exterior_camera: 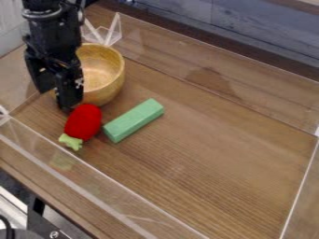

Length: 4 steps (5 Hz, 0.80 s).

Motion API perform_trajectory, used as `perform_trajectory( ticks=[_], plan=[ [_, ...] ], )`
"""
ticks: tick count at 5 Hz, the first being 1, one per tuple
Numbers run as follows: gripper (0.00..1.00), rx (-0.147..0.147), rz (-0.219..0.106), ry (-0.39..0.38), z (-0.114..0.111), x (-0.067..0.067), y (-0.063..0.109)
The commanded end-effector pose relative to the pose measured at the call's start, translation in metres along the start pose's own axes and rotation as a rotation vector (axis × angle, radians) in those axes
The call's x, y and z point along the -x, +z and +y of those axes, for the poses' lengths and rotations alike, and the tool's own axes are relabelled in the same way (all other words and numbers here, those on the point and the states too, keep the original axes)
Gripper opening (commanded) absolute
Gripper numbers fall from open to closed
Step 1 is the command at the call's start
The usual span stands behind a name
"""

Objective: Move the red object to the right side of the table

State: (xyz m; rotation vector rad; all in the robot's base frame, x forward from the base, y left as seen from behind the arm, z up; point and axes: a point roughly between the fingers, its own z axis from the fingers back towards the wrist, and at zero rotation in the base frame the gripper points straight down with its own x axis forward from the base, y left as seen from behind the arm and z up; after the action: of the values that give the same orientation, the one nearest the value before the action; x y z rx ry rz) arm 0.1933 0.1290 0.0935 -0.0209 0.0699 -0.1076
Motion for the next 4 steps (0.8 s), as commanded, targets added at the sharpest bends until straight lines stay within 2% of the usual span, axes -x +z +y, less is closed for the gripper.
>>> perform_trajectory(
  ticks=[1, 4],
  plan=[
    [1.0, -0.01, -0.013, 0.012, 0.005, 0.001, -0.004],
    [1.0, 0.001, 0.007, 0.055, 0.009, 0.0, -0.034]
  ],
)
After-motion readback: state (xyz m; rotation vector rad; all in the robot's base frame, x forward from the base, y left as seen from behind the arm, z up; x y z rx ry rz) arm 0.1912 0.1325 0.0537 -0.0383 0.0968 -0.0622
